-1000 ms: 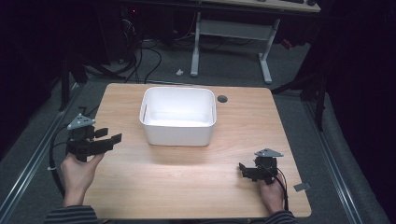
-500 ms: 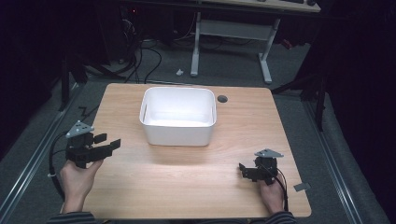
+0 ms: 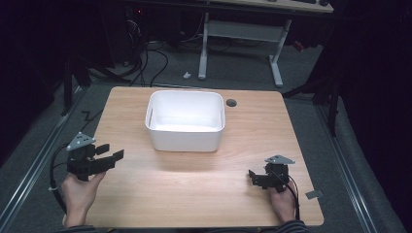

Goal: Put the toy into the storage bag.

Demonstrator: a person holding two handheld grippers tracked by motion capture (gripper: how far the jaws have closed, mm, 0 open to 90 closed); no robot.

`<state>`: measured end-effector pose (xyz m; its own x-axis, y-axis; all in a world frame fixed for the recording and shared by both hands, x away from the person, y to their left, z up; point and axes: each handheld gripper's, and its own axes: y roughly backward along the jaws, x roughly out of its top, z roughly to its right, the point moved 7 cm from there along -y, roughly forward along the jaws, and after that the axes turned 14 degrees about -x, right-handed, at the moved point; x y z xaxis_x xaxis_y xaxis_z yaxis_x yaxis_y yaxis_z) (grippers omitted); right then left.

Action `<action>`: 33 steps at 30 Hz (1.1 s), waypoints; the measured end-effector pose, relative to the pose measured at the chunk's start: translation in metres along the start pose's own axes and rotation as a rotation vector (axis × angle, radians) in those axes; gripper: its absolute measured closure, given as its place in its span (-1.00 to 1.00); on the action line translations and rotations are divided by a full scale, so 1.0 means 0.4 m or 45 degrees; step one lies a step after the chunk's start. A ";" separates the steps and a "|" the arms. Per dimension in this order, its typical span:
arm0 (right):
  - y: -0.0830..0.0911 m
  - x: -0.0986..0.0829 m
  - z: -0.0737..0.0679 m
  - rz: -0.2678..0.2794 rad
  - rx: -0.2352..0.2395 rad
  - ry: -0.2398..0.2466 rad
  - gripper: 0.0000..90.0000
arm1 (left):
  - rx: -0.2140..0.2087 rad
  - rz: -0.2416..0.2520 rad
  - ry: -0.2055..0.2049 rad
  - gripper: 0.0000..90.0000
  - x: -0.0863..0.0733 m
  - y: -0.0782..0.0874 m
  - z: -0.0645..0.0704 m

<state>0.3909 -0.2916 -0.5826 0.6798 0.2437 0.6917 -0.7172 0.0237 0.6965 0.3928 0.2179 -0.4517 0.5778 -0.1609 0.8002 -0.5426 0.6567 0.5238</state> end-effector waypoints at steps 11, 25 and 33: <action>0.000 0.000 0.000 0.000 0.000 0.000 -0.84 | 0.016 -0.032 -0.006 -0.19 -0.033 -0.013 -0.010; 0.000 0.000 0.000 0.000 0.000 -0.001 -0.84 | 0.026 -0.082 0.010 -0.16 -0.104 -0.058 -0.025; 0.000 0.000 0.000 0.000 0.000 -0.001 -0.84 | 0.044 -0.103 0.000 -0.11 -0.143 -0.092 -0.028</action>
<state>0.3909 -0.2915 -0.5826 0.6798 0.2432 0.6920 -0.7173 0.0232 0.6964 0.3864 0.2112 -0.5200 0.6205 -0.2123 0.7549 -0.5149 0.6158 0.5964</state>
